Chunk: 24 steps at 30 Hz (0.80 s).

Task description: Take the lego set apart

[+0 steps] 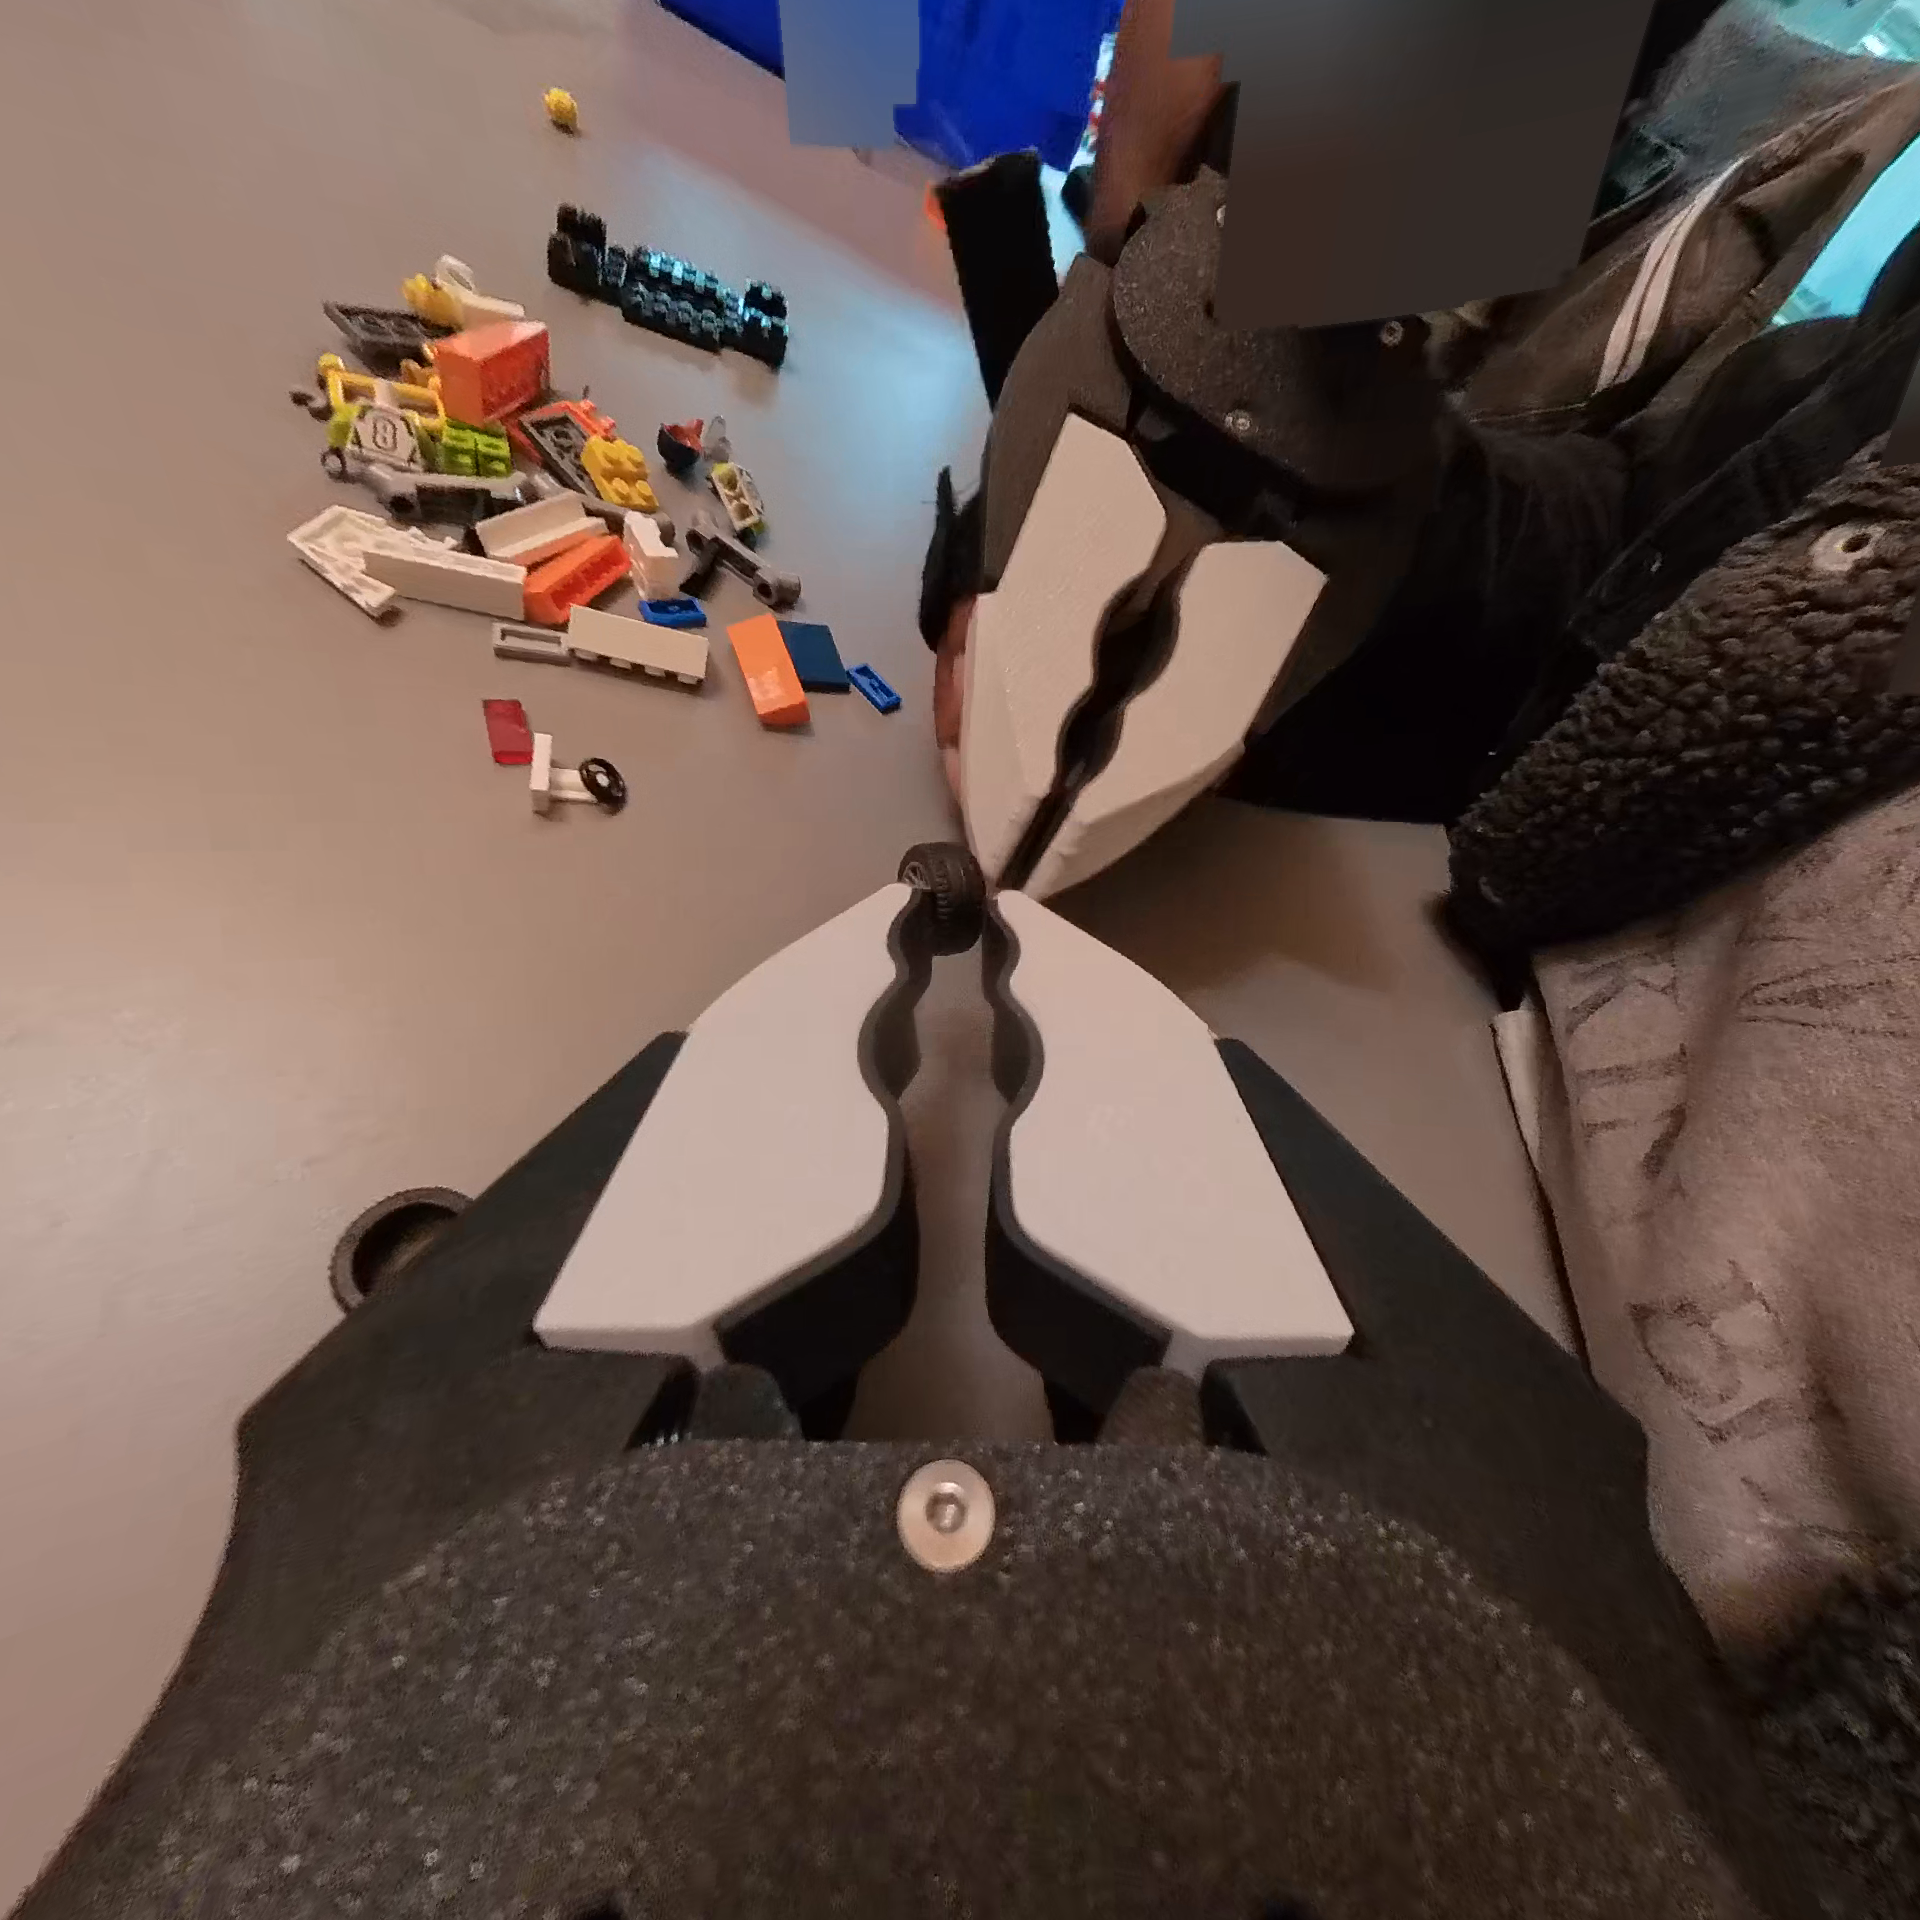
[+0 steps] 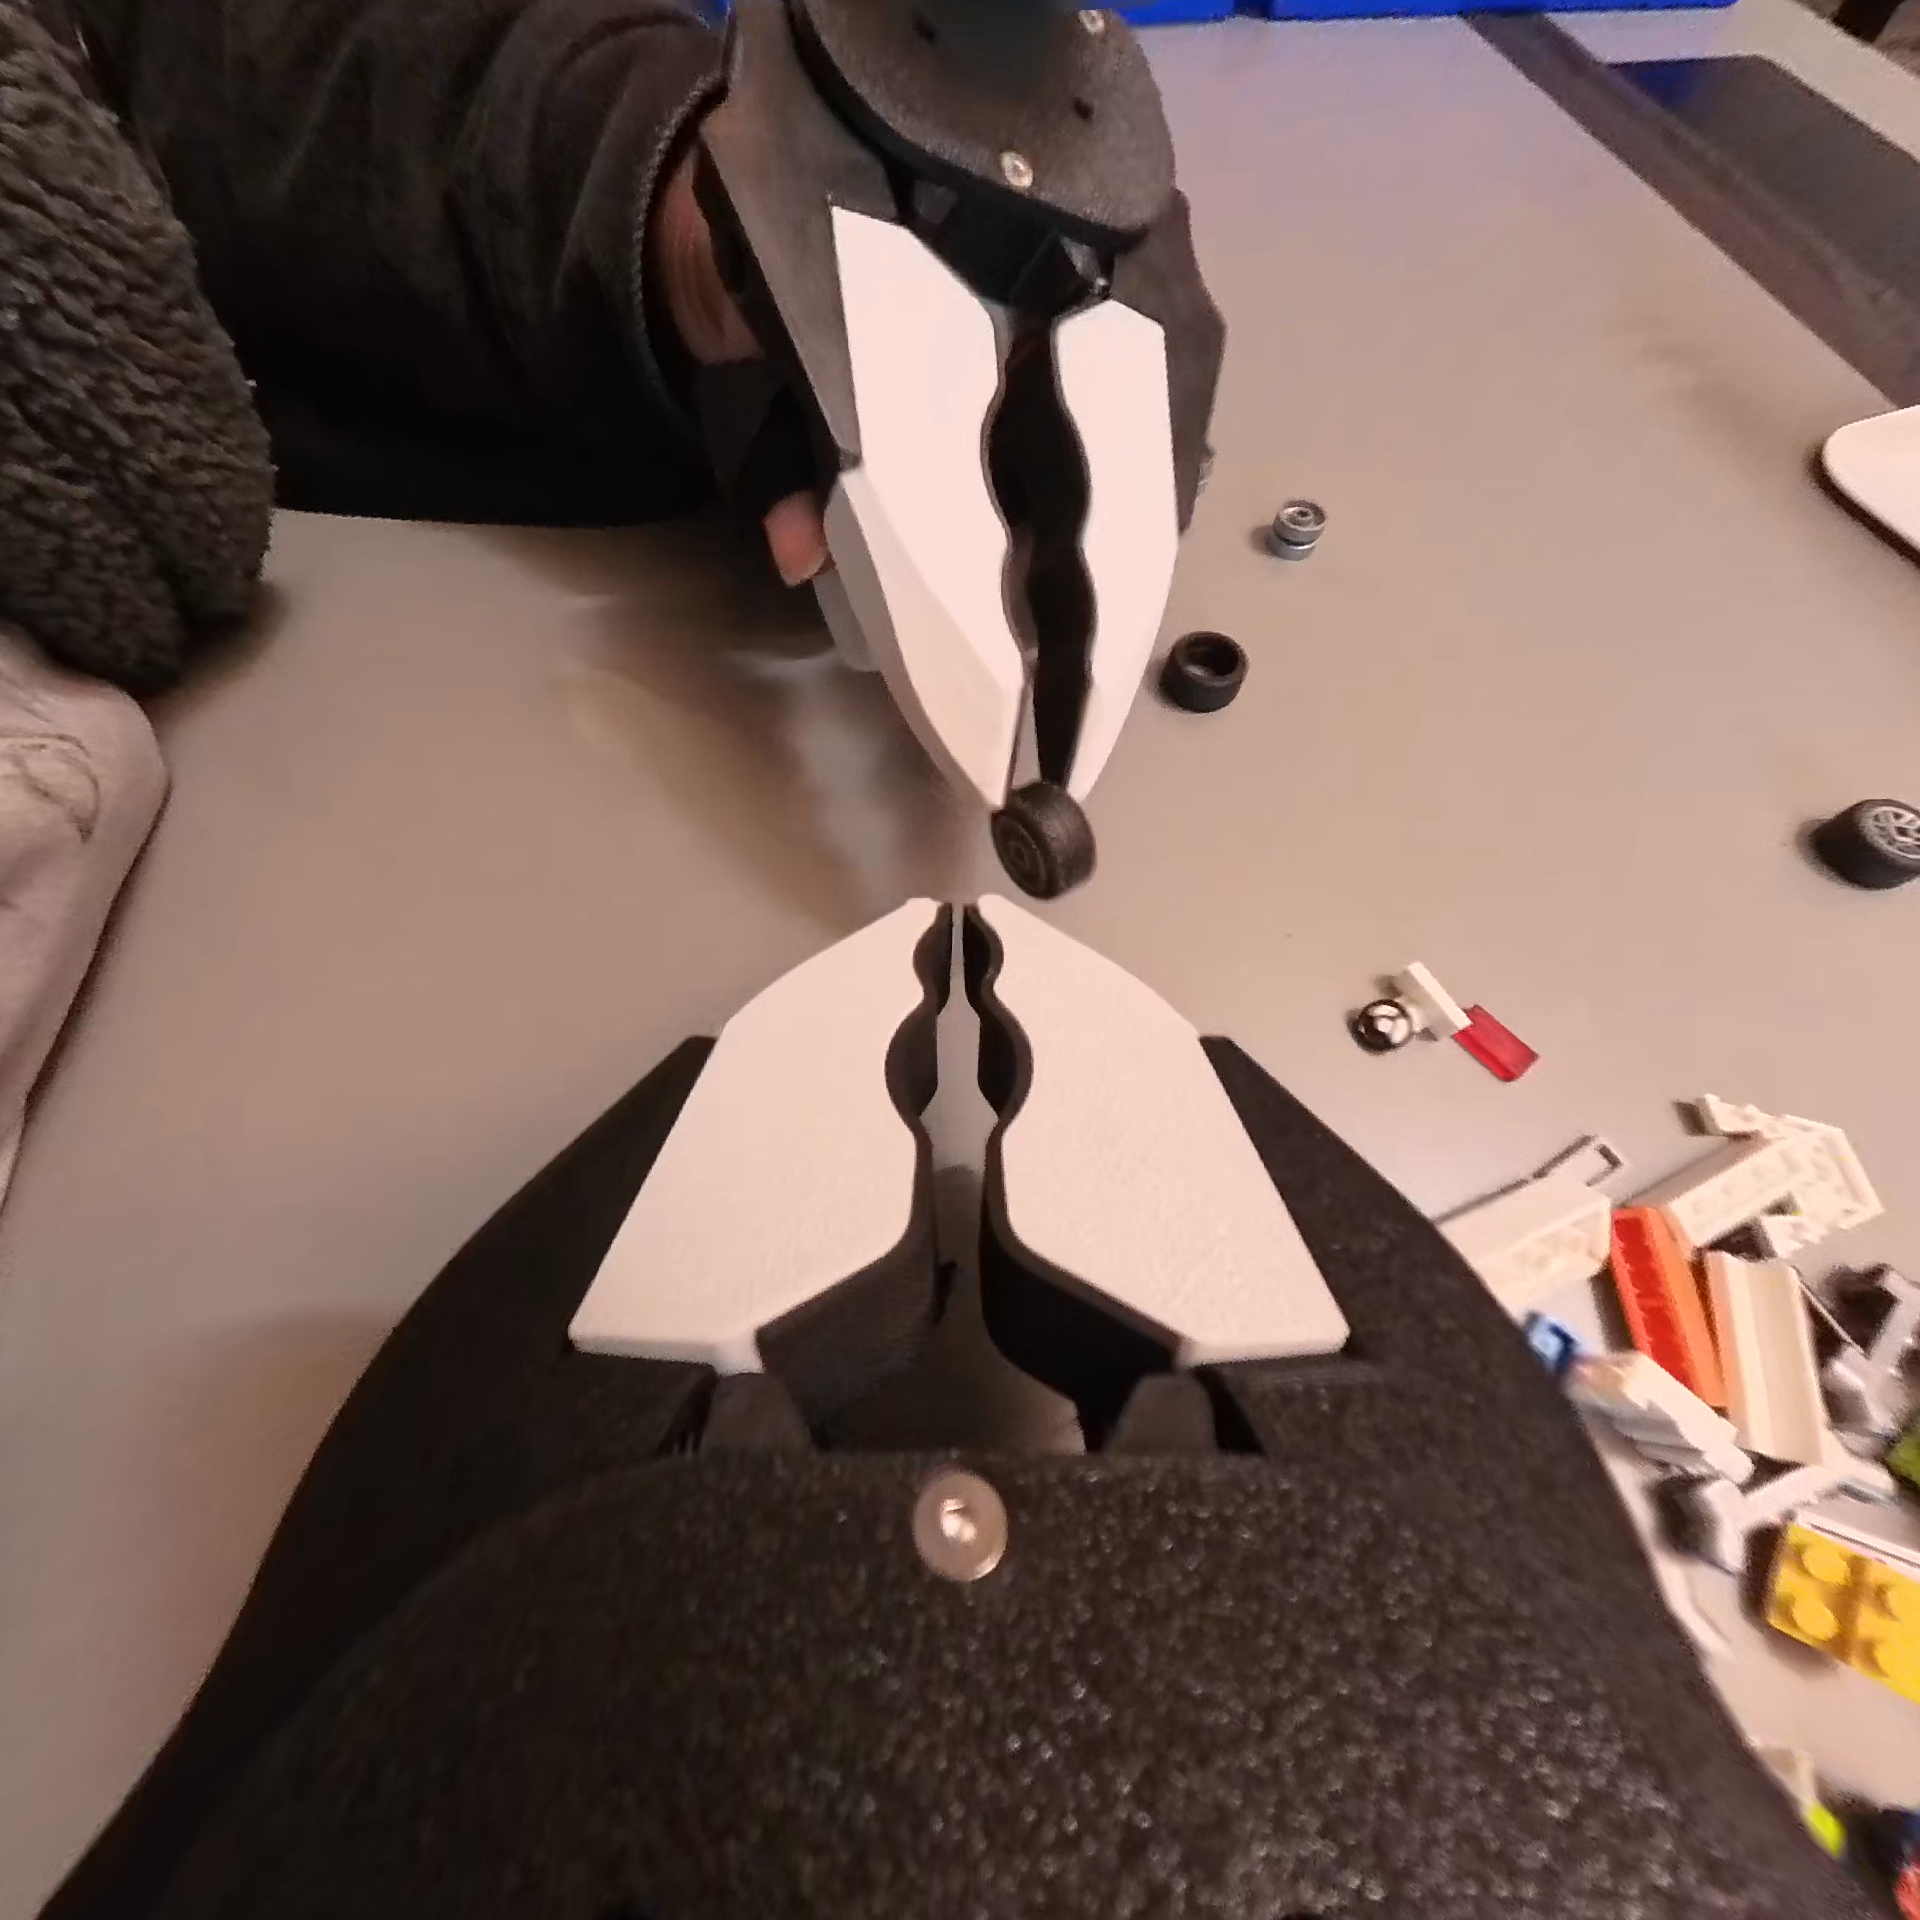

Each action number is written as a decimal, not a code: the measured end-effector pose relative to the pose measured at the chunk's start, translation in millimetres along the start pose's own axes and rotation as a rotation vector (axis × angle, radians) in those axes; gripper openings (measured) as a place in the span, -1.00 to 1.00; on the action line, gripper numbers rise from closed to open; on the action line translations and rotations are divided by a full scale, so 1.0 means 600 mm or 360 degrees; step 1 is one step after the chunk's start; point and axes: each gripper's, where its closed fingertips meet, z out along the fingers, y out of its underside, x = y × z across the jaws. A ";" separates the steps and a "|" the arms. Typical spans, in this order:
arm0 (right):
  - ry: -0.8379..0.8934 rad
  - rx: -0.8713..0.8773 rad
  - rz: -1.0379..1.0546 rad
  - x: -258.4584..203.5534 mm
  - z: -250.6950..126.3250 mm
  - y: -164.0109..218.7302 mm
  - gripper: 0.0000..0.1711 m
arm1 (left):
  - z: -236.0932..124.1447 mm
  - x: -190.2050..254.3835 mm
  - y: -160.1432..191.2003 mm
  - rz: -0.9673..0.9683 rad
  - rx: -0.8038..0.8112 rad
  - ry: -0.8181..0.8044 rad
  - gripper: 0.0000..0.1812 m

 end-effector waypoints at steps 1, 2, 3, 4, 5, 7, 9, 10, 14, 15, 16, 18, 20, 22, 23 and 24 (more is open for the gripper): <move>0.0027 0.0018 0.0008 0.007 -0.005 -0.003 -0.97 | -0.004 0.003 -0.005 0.0018 0.0028 0.0015 -0.90; 0.0052 0.0054 0.0026 0.015 -0.012 -0.008 -0.94 | -0.007 0.009 -0.011 0.0041 0.0067 0.0052 -0.90; 0.0067 0.0103 0.0052 0.020 -0.019 -0.015 -0.89 | -0.009 0.017 -0.017 0.0056 0.0099 0.0090 -0.90; 0.0067 0.0161 0.0082 0.024 -0.026 -0.023 -0.82 | -0.010 0.021 -0.021 0.0062 0.0121 0.0109 -0.90; 0.0045 0.0220 0.0106 0.024 -0.030 -0.032 -0.76 | -0.011 0.025 -0.023 0.0069 0.0139 0.0132 -0.90; 0.0011 0.0291 0.0117 0.018 -0.032 -0.043 -0.70 | -0.011 0.036 -0.028 0.0087 0.0178 0.0182 -0.90; 0.0004 0.0287 0.0075 0.013 -0.030 -0.044 -0.70 | -0.011 0.044 -0.032 0.0096 0.0205 0.0215 -0.90; 0.0013 0.0281 0.0053 0.012 -0.029 -0.044 -0.72 | -0.011 0.046 -0.033 0.0098 0.0210 0.0222 -0.90; -0.0009 0.0322 0.0019 0.002 -0.030 -0.050 -0.82 | -0.011 0.052 -0.039 0.0094 0.0257 0.0240 -0.90; -0.0023 0.0330 0.0027 0.000 -0.029 -0.052 -0.82 | -0.009 0.052 -0.039 0.0085 0.0262 0.0244 -0.90; -0.0039 0.0344 0.0032 -0.002 -0.028 -0.054 -0.82 | -0.007 0.054 -0.038 0.0078 0.0258 0.0249 -0.90; -0.0036 0.0341 0.0029 -0.004 -0.027 -0.054 -0.83 | -0.006 0.053 -0.039 0.0068 0.0266 0.0243 -0.91; -0.0036 0.0344 0.0042 -0.002 -0.028 -0.055 -0.84 | -0.007 0.053 -0.042 0.0049 0.0281 0.0252 -0.90; -0.0037 0.0352 0.0075 0.001 -0.030 -0.056 -0.85 | -0.007 0.049 -0.042 0.0047 0.0283 0.0226 -0.90; -0.0041 0.0332 0.0097 0.002 -0.029 -0.053 -0.85 | -0.006 0.046 -0.040 0.0061 0.0264 0.0204 -0.90; -0.0046 0.0314 0.0117 0.003 -0.029 -0.050 -0.85 | -0.005 0.044 -0.038 0.0078 0.0254 0.0183 -0.90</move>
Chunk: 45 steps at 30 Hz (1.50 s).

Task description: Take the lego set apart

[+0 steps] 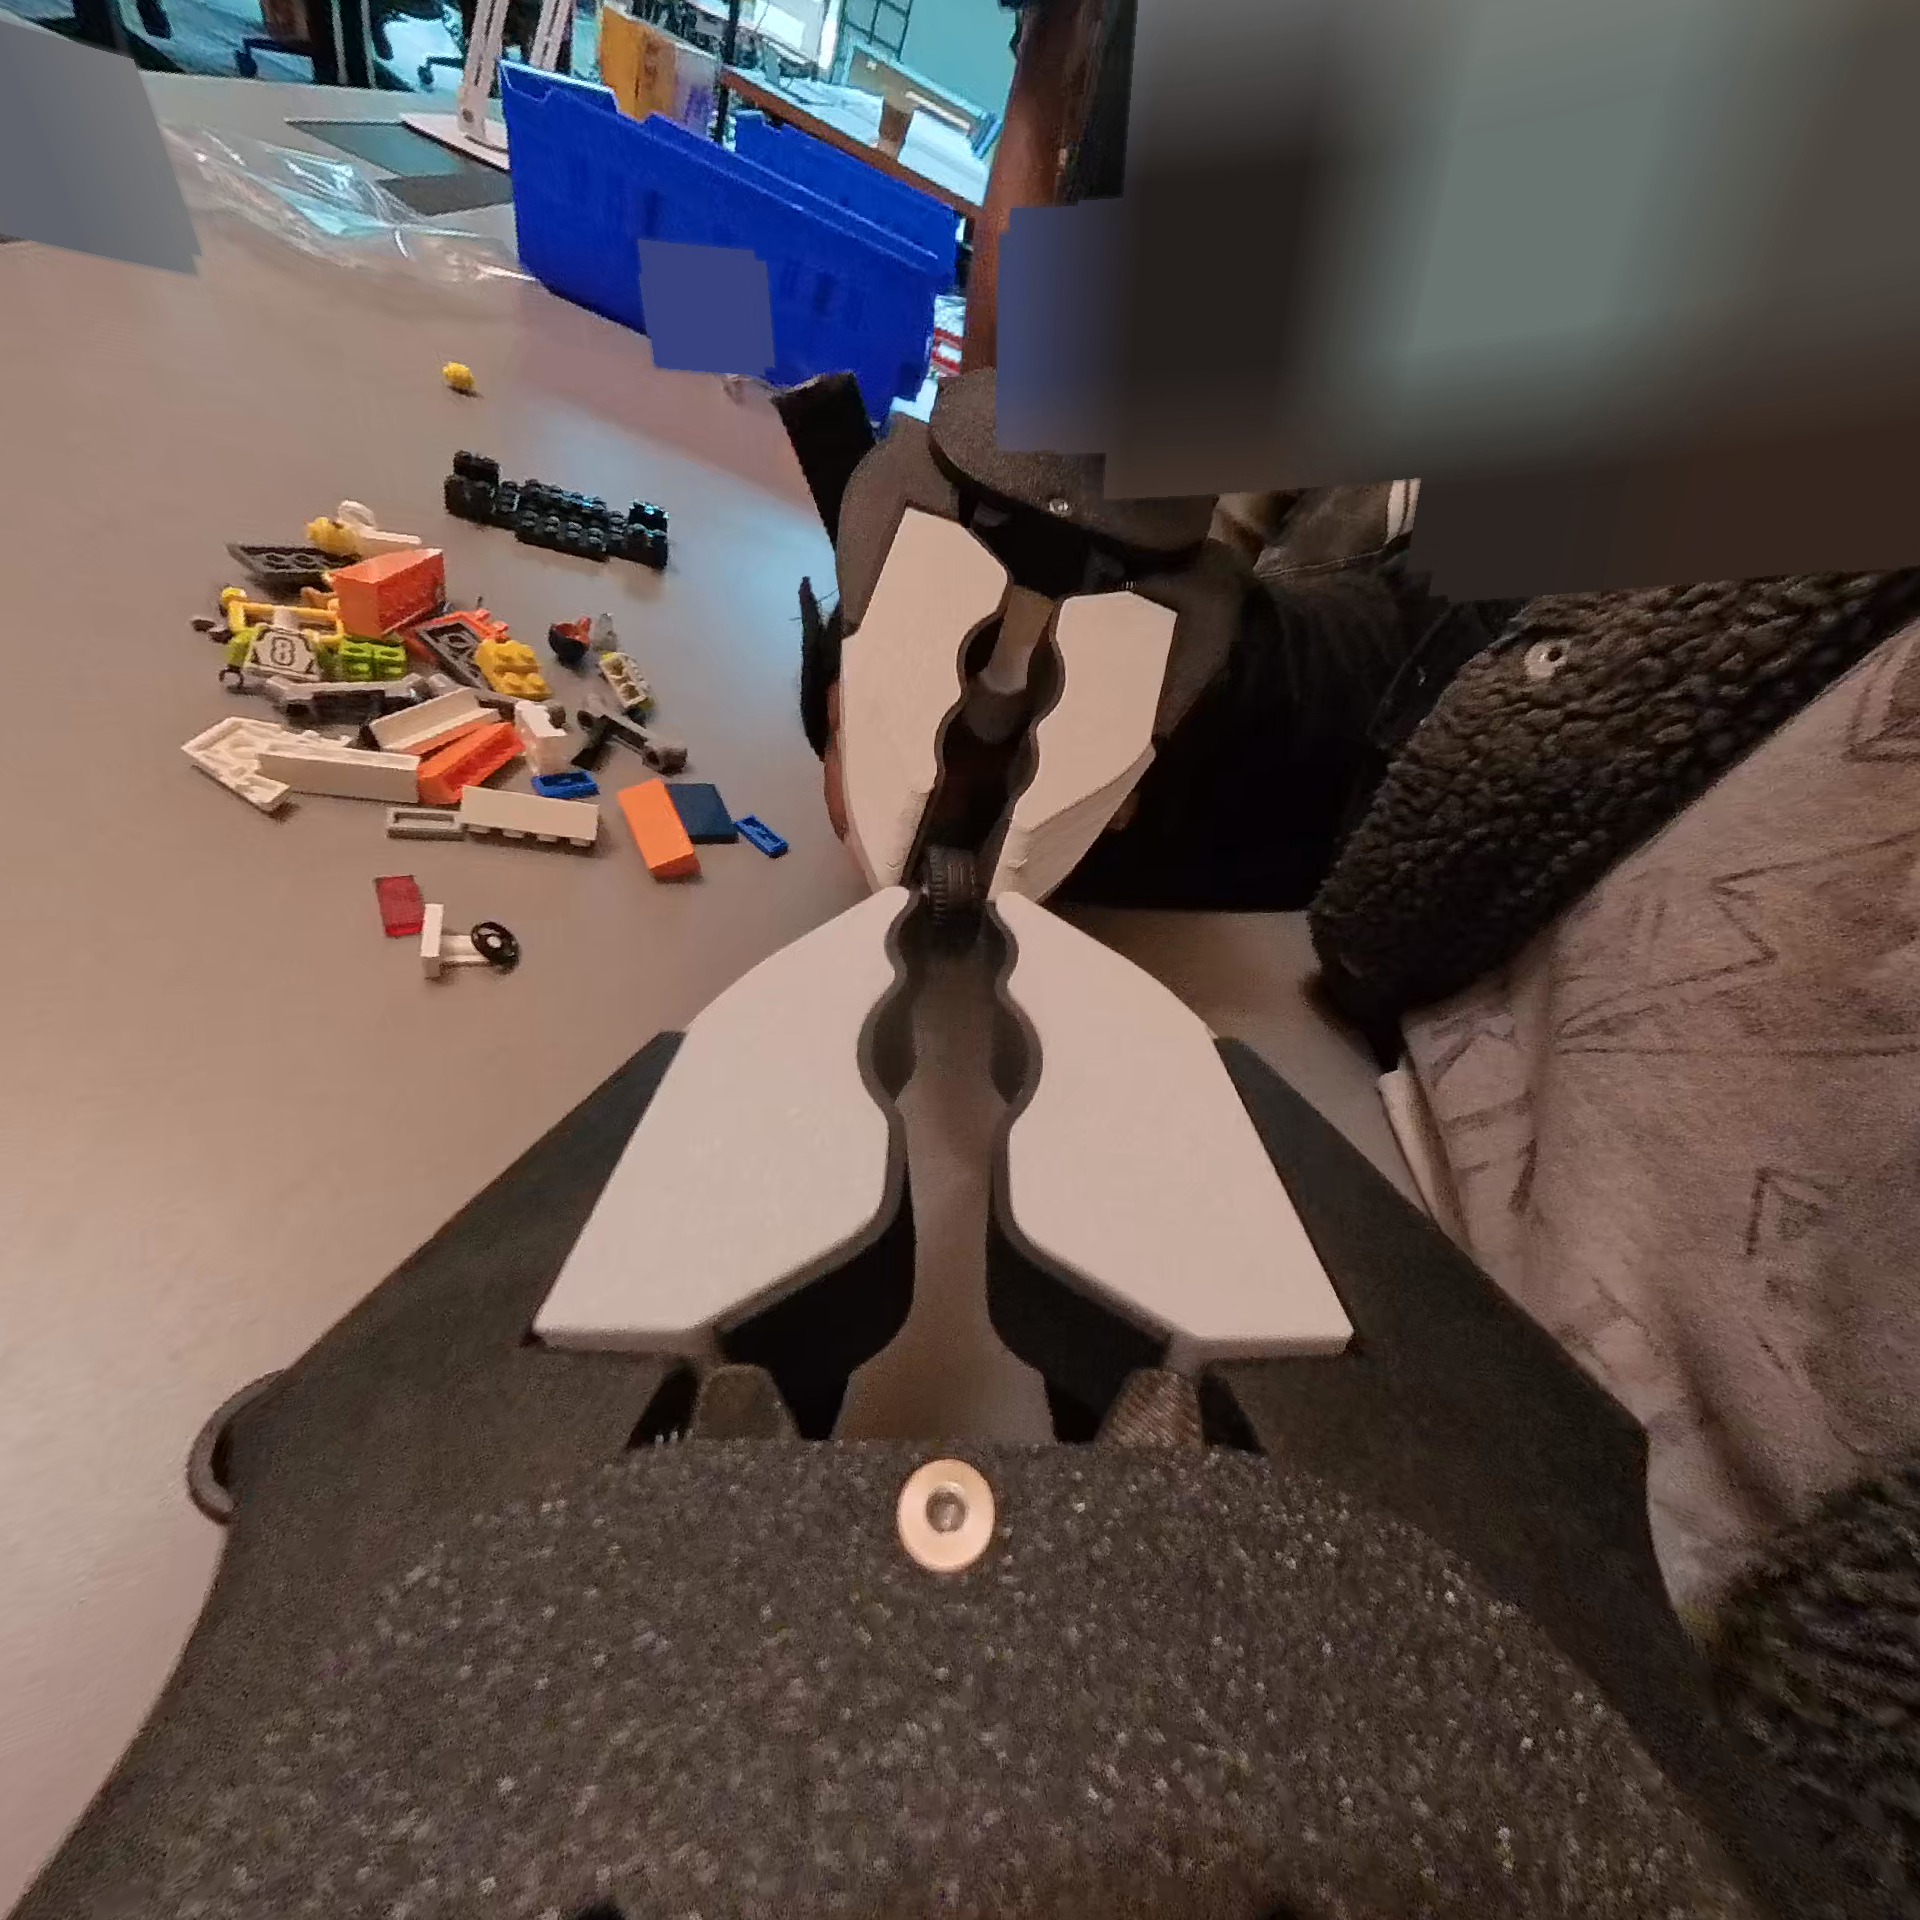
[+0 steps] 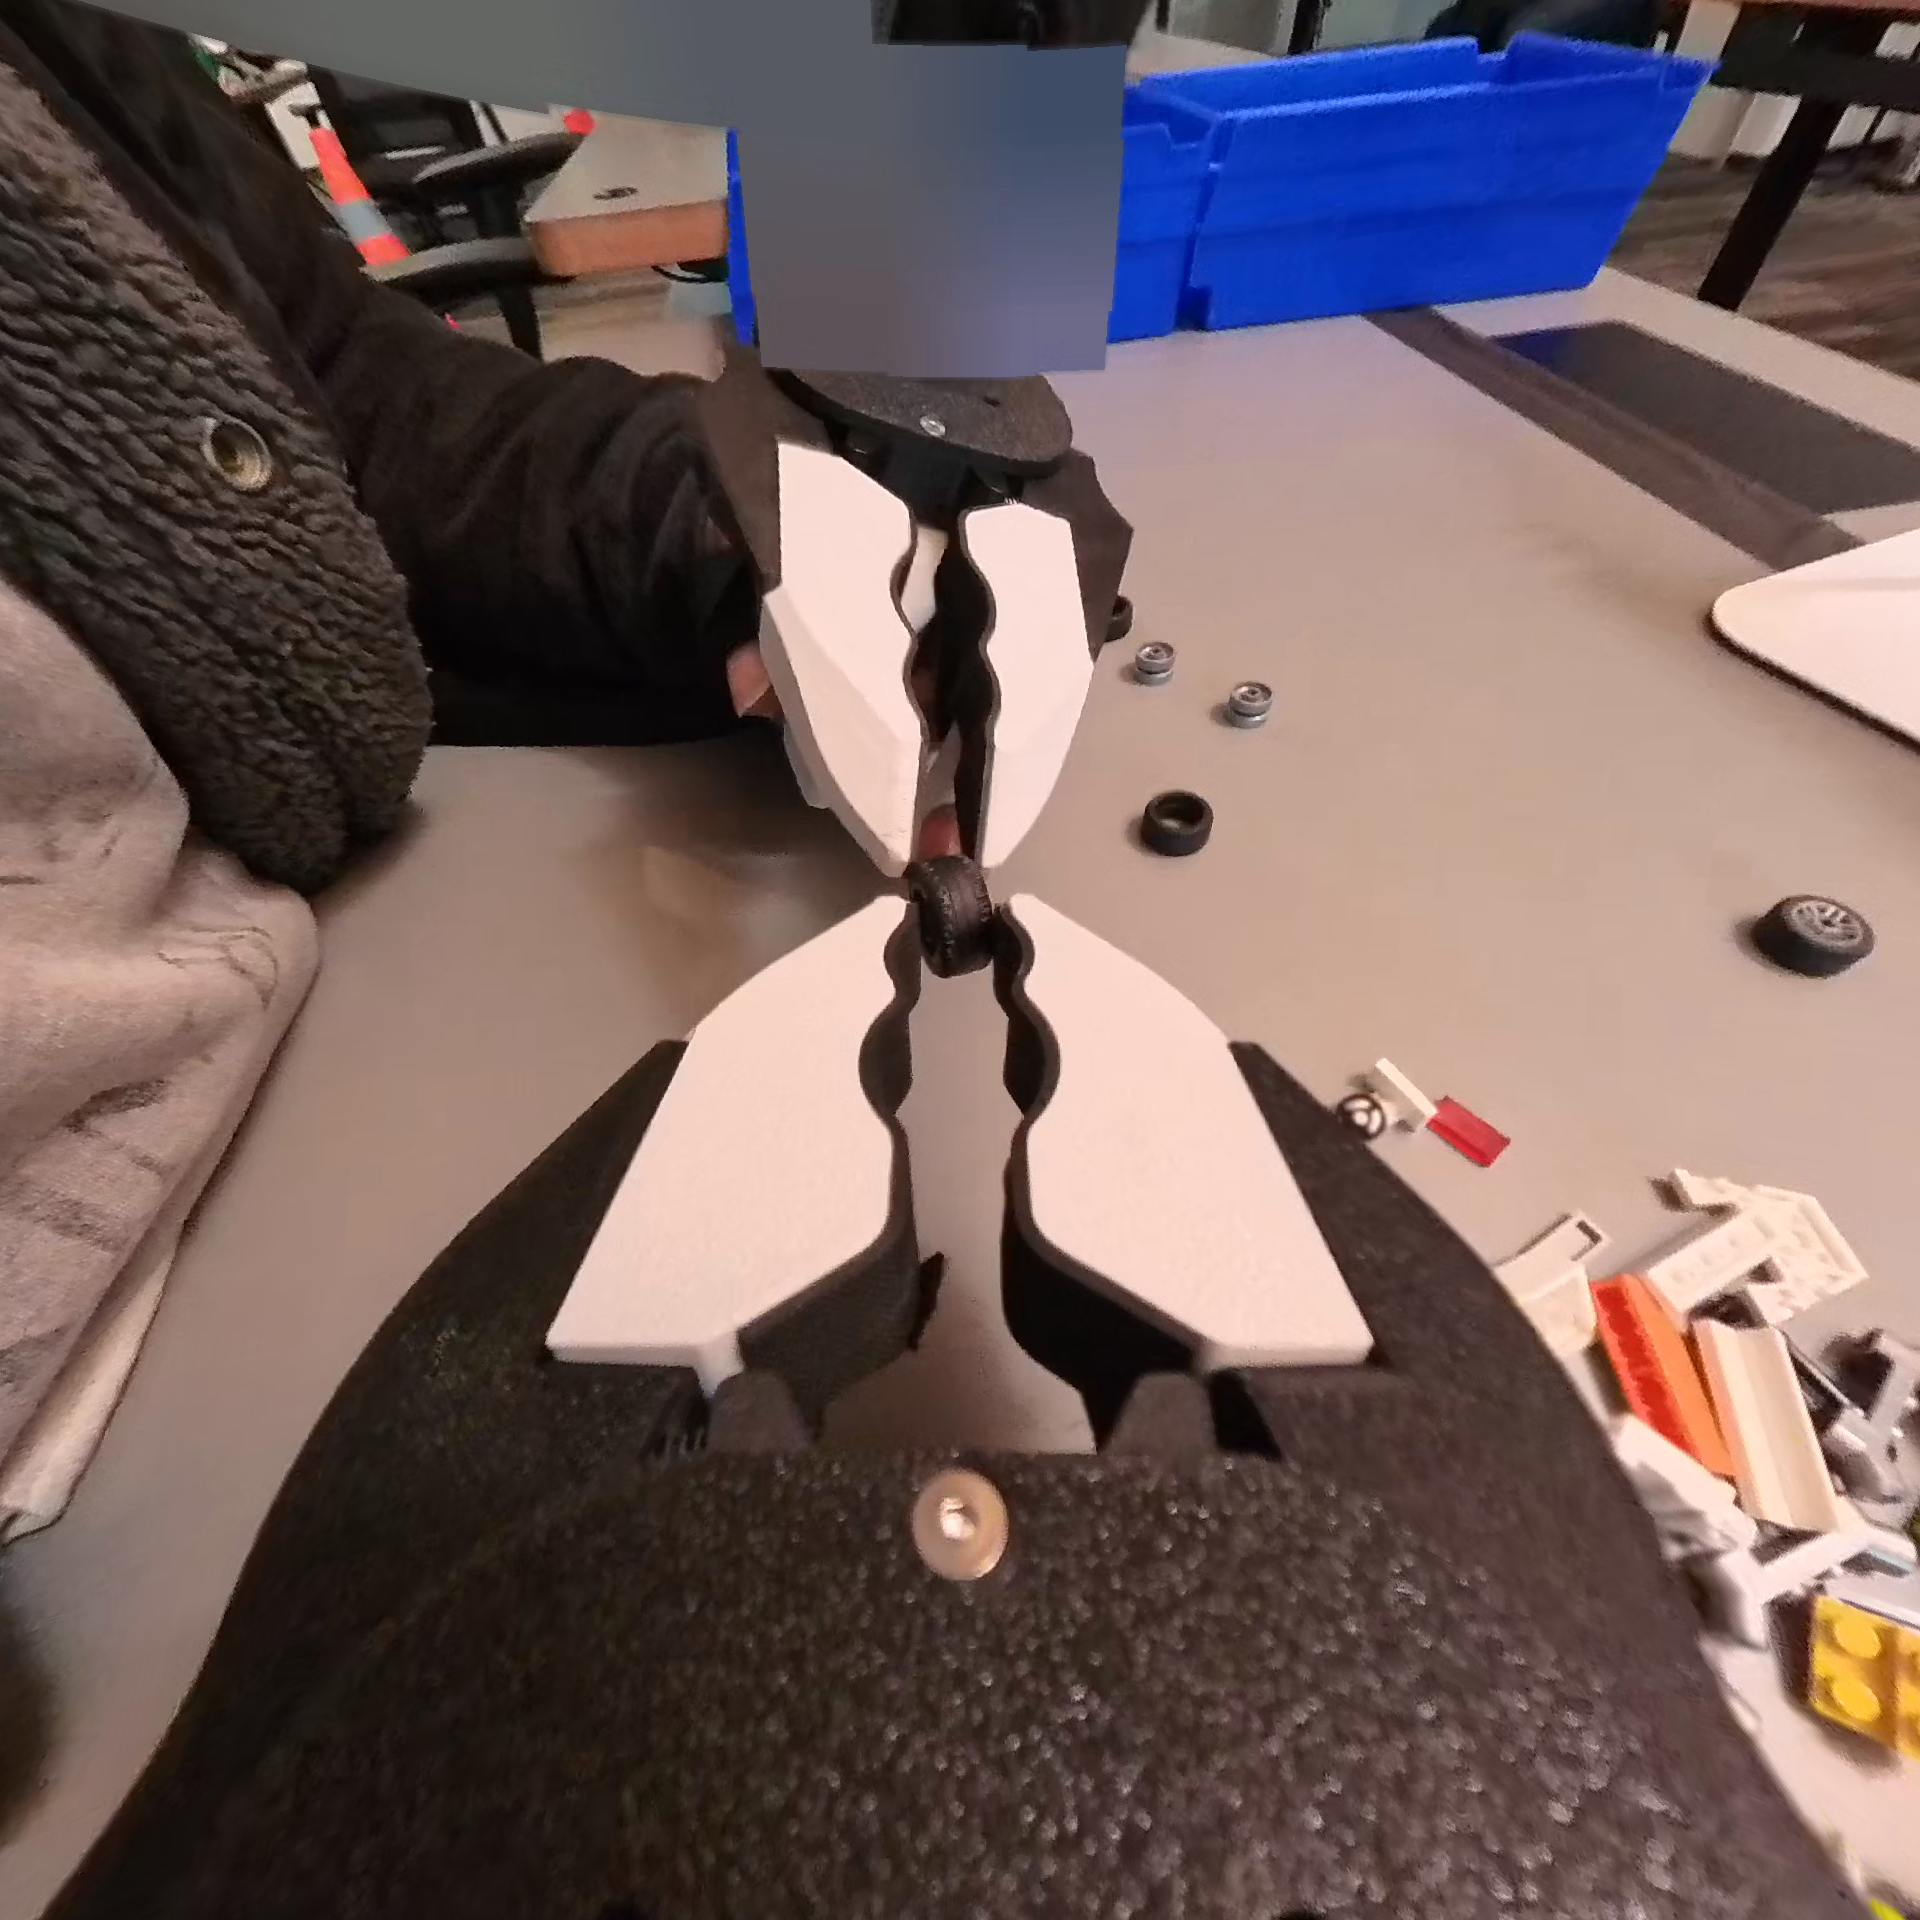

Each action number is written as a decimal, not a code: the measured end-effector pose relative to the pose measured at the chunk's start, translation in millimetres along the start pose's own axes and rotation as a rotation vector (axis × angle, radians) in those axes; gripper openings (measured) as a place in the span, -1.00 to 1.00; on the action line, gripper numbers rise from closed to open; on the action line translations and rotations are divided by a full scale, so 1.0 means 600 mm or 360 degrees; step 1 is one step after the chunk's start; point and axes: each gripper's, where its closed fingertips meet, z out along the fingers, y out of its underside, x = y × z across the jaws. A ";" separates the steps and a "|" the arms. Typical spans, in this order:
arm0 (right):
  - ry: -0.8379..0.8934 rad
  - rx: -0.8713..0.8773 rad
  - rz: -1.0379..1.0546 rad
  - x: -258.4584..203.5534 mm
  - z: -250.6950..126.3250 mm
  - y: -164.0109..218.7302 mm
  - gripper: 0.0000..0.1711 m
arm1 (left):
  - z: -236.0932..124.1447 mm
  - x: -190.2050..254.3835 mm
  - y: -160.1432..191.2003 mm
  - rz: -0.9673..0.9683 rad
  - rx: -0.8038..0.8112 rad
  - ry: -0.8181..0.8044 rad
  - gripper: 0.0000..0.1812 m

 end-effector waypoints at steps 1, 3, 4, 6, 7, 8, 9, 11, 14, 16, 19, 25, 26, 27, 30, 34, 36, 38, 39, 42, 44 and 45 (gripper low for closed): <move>-0.0003 -0.0004 0.0014 0.000 -0.001 0.001 -0.85 | 0.000 -0.001 0.000 0.0016 -0.0002 -0.0012 -0.90; -0.0006 -0.0003 0.0050 0.002 -0.002 0.002 -0.86 | 0.001 -0.004 0.000 0.0039 -0.0006 -0.0045 -0.90; -0.0008 -0.0006 0.0071 0.004 -0.002 0.002 -0.86 | 0.001 -0.005 0.002 0.0053 -0.0017 -0.0061 -0.90; -0.0015 -0.0005 0.0101 0.005 -0.003 0.003 -0.86 | 0.002 -0.007 0.003 0.0081 -0.0026 -0.0090 -0.90; -0.0018 0.0002 0.0116 0.005 -0.004 0.002 -0.86 | 0.003 -0.007 0.003 0.0097 -0.0029 -0.0109 -0.90; -0.0026 0.0009 0.0135 0.005 -0.004 0.001 -0.87 | 0.004 -0.008 0.004 0.0114 -0.0038 -0.0123 -0.90; -0.0036 0.0010 0.0149 0.005 -0.004 0.001 -0.87 | 0.005 -0.008 0.005 0.0129 -0.0048 -0.0139 -0.90; -0.0042 0.0007 0.0146 0.003 -0.004 0.002 -0.88 | 0.008 -0.008 0.008 0.0193 -0.0077 -0.0187 -0.90; -0.0039 0.0012 0.0134 0.002 -0.004 0.001 -0.89 | 0.007 -0.007 0.007 0.0246 -0.0098 -0.0220 -0.90; -0.0002 0.0006 0.0122 0.006 -0.004 0.001 -0.89 | 0.006 -0.012 0.006 0.0292 -0.0110 -0.0277 -0.90; 0.0038 -0.0016 0.0121 0.010 -0.003 0.005 -0.89 | 0.006 -0.016 0.008 0.0303 -0.0130 -0.0322 -0.91; 0.0121 -0.0054 0.0117 0.024 -0.007 0.011 -0.89 | 0.051 0.018 0.045 0.0602 -0.0354 -0.0313 -0.99; 0.0164 -0.0092 0.0018 0.019 -0.002 0.013 -0.89 | 0.041 0.010 0.038 0.0532 -0.0323 -0.0311 -1.00; 0.0210 -0.0094 -0.0008 0.023 -0.003 0.011 -0.89 | 0.029 0.000 0.028 0.0400 -0.0268 -0.0293 -1.00; 0.0206 -0.0045 0.0105 0.039 -0.019 0.007 -0.89 | 0.009 -0.014 0.005 0.0322 -0.0141 -0.0323 -1.00; 0.0064 0.0004 0.0168 0.022 -0.017 0.003 -0.89 | 0.006 -0.023 -0.002 0.0215 -0.0048 -0.0291 -0.86; -0.0006 0.0045 0.0195 0.013 -0.017 -0.003 -0.89 | 0.008 -0.017 -0.005 0.0189 -0.0020 -0.0244 -0.84; -0.0052 0.0077 0.0201 0.006 -0.017 -0.007 -0.89 | 0.011 -0.010 -0.004 0.0209 -0.0025 -0.0217 -0.86; -0.0074 0.0080 0.0195 0.002 -0.017 -0.008 -0.89 | 0.012 -0.003 -0.004 0.0209 -0.0028 -0.0186 -0.90; -0.0119 0.0081 0.0191 -0.005 -0.017 -0.007 -0.89 | 0.012 0.002 -0.003 0.0212 -0.0039 -0.0158 -0.90; -0.0157 0.0094 0.0195 -0.010 -0.018 -0.009 -0.89 | 0.012 0.007 -0.003 0.0231 -0.0040 -0.0140 -0.90; -0.0168 0.0095 0.0200 -0.011 -0.018 -0.009 -0.89 | 0.012 0.007 -0.003 0.0247 -0.0043 -0.0150 -0.90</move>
